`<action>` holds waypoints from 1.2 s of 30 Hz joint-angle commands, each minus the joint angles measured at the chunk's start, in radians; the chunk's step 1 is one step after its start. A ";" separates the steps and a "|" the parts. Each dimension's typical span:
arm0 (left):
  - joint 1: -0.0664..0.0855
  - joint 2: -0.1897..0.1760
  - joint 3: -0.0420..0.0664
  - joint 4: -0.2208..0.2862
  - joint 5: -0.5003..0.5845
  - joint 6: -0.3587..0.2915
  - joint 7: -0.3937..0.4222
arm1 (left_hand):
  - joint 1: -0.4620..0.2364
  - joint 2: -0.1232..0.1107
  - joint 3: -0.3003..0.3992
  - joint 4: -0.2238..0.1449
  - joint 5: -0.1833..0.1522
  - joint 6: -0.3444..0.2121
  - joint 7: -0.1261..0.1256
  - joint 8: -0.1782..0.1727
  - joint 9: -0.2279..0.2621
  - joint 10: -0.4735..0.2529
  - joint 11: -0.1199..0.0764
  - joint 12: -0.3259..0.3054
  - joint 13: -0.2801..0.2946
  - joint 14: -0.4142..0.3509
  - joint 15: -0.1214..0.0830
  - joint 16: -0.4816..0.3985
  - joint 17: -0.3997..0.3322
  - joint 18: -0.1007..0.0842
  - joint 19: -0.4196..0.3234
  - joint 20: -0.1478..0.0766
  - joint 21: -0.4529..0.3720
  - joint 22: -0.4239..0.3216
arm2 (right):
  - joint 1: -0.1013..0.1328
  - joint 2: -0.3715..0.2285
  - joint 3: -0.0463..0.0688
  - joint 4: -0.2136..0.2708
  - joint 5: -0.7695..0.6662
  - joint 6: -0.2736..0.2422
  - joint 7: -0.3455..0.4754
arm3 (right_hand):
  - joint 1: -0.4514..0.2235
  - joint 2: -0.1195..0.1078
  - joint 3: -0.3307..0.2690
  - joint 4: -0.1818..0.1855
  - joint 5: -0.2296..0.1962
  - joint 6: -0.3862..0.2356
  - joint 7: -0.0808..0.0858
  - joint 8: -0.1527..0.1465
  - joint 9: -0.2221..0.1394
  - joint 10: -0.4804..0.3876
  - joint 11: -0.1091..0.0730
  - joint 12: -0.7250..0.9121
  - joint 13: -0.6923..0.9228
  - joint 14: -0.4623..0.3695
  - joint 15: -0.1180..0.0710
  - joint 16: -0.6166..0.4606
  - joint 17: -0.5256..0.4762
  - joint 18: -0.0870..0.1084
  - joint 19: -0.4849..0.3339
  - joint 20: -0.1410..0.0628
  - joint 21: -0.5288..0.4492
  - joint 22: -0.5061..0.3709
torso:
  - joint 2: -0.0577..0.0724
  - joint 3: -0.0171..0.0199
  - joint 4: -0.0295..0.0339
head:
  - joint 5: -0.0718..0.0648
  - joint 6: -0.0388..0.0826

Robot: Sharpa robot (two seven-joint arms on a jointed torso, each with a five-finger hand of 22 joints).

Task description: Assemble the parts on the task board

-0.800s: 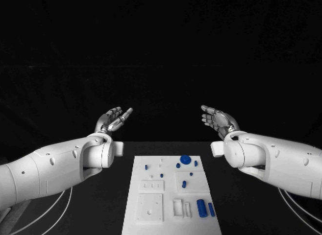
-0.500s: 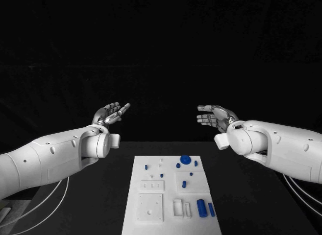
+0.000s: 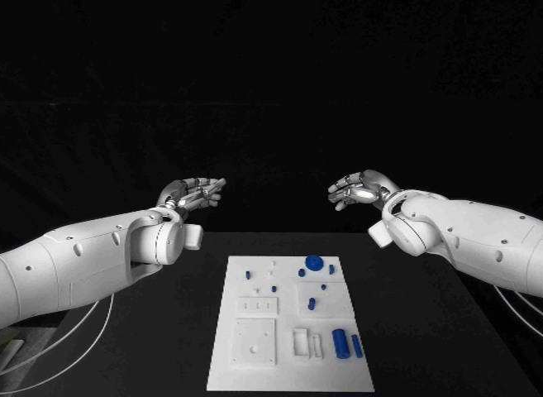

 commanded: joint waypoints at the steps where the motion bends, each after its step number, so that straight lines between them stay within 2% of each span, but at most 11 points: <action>1: 0.002 -0.012 0.001 0.024 -0.006 0.044 0.008 | 0.048 0.009 -0.016 -0.013 0.033 0.062 0.026 0.005 -0.012 0.073 0.002 0.020 0.005 0.109 -0.011 0.035 0.005 0.029 0.098 -0.023 0.029 -0.010 | -0.001 0.005 0.000 -0.004 -0.307 -0.020 -0.004 | 0.028 -0.011 0.014 -0.002 -0.007 0.053 0.008 0.009 -0.002 0.057 -0.022 0.011 0.009 0.123 -0.056 0.055 0.040 0.044 0.136 -0.008 0.040 -0.011 | 0.007 0.0015 0.0049 | -0.002 -0.001; 2: 0.002 -0.015 0.001 0.032 -0.013 0.043 0.008 | 0.065 0.012 -0.022 -0.018 0.055 0.098 0.029 0.010 -0.015 0.121 0.002 0.035 0.011 0.160 -0.020 0.052 0.011 0.037 0.137 -0.033 0.045 -0.010 | -0.002 0.007 0.000 -0.005 -0.350 -0.023 -0.004 | 0.036 -0.015 0.016 -0.001 -0.007 0.072 0.004 0.007 -0.004 0.078 -0.033 0.010 0.012 0.183 -0.079 0.081 0.065 0.059 0.207 -0.017 0.062 -0.016 | 0.009 0.0023 0.0066 | -0.002 -0.002; 5: 0.002 -0.027 0.001 0.054 -0.036 0.074 0.004 | 0.100 0.022 -0.044 -0.029 0.064 0.169 0.026 0.008 -0.028 0.210 -0.008 0.052 0.017 0.296 -0.065 0.103 0.037 0.058 0.246 -0.066 0.106 0.006 | -0.004 0.011 0.000 -0.008 -0.454 -0.021 -0.005 | 0.061 -0.027 0.014 -0.002 -0.006 0.108 -0.004 0.006 -0.006 0.120 -0.064 0.010 0.020 0.315 -0.106 0.158 0.122 0.059 0.361 -0.068 0.125 -0.011 | 0.017 0.0041 0.0115 | -0.005 0.000; 6: 0.002 -0.035 0.001 0.070 -0.051 0.077 0.005 | 0.109 0.027 -0.053 -0.032 0.065 0.186 0.023 0.002 -0.033 0.234 -0.012 0.053 0.018 0.335 -0.083 0.122 0.049 0.062 0.275 -0.078 0.127 0.013 | -0.006 0.012 0.000 -0.007 -0.495 -0.020 -0.007 | 0.070 -0.038 0.008 -0.002 -0.006 0.120 -0.008 0.004 -0.007 0.132 -0.073 0.008 0.023 0.370 -0.120 0.210 0.155 0.059 0.435 -0.098 0.162 0.000 | 0.020 0.0048 0.0142 | -0.006 0.000; 9: 0.003 -0.065 0.001 0.116 -0.071 0.091 0.007 | 0.129 0.036 -0.074 -0.034 0.065 0.214 0.017 -0.012 -0.046 0.273 -0.021 0.046 0.017 0.374 -0.104 0.142 0.066 0.063 0.307 -0.097 0.156 0.025 | -0.007 0.018 0.001 -0.009 -0.597 -0.016 -0.016 | 0.085 -0.045 0.007 -0.001 0.004 0.139 -0.015 -0.005 -0.012 0.148 -0.082 -0.001 0.026 0.423 -0.134 0.315 0.225 0.059 0.536 -0.148 0.220 0.025 | 0.030 0.0068 0.0193 | -0.011 0.003; 10: 0.003 -0.078 0.001 0.137 -0.074 0.096 0.007 | 0.138 0.036 -0.082 -0.034 0.065 0.221 0.017 -0.020 -0.051 0.279 -0.021 0.038 0.014 0.385 -0.111 0.149 0.074 0.061 0.316 -0.104 0.166 0.028 | -0.007 0.021 0.001 -0.011 -0.628 -0.014 -0.020 | 0.092 -0.044 0.006 -0.001 0.007 0.146 -0.022 -0.009 -0.014 0.154 -0.085 -0.006 0.027 0.442 -0.128 0.372 0.261 0.059 0.576 -0.169 0.249 0.042 | 0.034 0.0079 0.0206 | -0.012 0.004; 12: 0.004 -0.095 0.002 0.169 -0.081 0.099 0.009 | 0.149 0.038 -0.096 -0.028 0.065 0.229 0.016 -0.032 -0.059 0.288 -0.021 0.025 0.010 0.394 -0.116 0.157 0.083 0.057 0.322 -0.113 0.175 0.030 | -0.010 0.025 0.001 -0.015 -0.682 -0.008 -0.026 | 0.091 -0.049 0.006 0.004 0.008 0.154 -0.015 -0.020 -0.019 0.163 -0.089 -0.016 0.029 0.438 -0.138 0.466 0.322 0.059 0.617 -0.196 0.290 0.069 | 0.041 0.0097 0.0228 | -0.014 0.006; 13: 0.006 -0.108 0.002 0.195 -0.088 0.106 0.010 | 0.155 0.037 -0.103 -0.024 0.065 0.232 0.016 -0.038 -0.062 0.291 -0.021 0.018 0.008 0.398 -0.119 0.160 0.088 0.055 0.325 -0.118 0.180 0.031 | -0.014 0.027 0.001 -0.018 -0.720 -0.005 -0.031 | 0.086 -0.063 0.005 0.002 0.006 0.155 -0.014 -0.028 -0.022 0.163 -0.083 -0.028 0.029 0.422 -0.138 0.504 0.346 0.059 0.621 -0.201 0.305 0.068 | 0.044 0.0100 0.0234 | -0.016 0.002; 24: 0.013 -0.164 0.006 0.316 -0.099 0.138 0.012 | 0.186 0.031 -0.156 0.036 0.055 0.240 0.020 -0.070 -0.076 0.303 -0.019 -0.027 -0.003 0.420 -0.134 0.197 0.124 0.043 0.348 -0.149 0.218 0.037 | -0.049 0.060 0.001 -0.044 -0.897 0.006 -0.077 | 0.088 -0.081 0.010 0.002 -0.009 0.151 -0.023 -0.050 -0.028 0.152 -0.076 -0.067 0.024 0.398 -0.129 0.572 0.372 0.059 0.629 -0.212 0.342 0.068 | 0.096 0.0189 0.0458 | -0.029 0.013; 30: 0.013 -0.166 0.007 0.342 -0.099 0.157 0.010 | 0.196 0.027 -0.178 0.061 0.051 0.244 0.020 -0.075 -0.077 0.310 -0.019 -0.038 -0.004 0.419 -0.134 0.200 0.129 0.039 0.348 -0.153 0.224 0.034 | -0.066 0.076 0.001 -0.057 -0.971 0.004 -0.109 | 0.085 -0.102 0.009 0.011 -0.018 0.143 -0.021 -0.062 -0.031 0.110 -0.059 -0.107 0.007 0.394 -0.112 0.590 0.360 0.059 0.654 -0.218 0.362 0.064 | 0.128 0.0195 0.0566 | -0.043 0.028; 36: 0.013 -0.168 0.007 0.360 -0.098 0.162 0.010 | 0.195 0.026 -0.189 0.064 0.047 0.246 0.020 -0.077 -0.077 0.314 -0.020 -0.041 -0.005 0.419 -0.135 0.201 0.131 0.038 0.349 -0.154 0.227 0.033 | -0.079 0.089 0.001 -0.077 -1.004 0.001 -0.119 | 0.087 -0.116 0.011 0.017 -0.025 0.140 -0.020 -0.067 -0.031 0.101 -0.052 -0.121 -0.002 0.392 -0.105 0.600 0.345 0.059 0.679 -0.221 0.375 0.063 | 0.151 0.0195 0.0609 | -0.050 0.033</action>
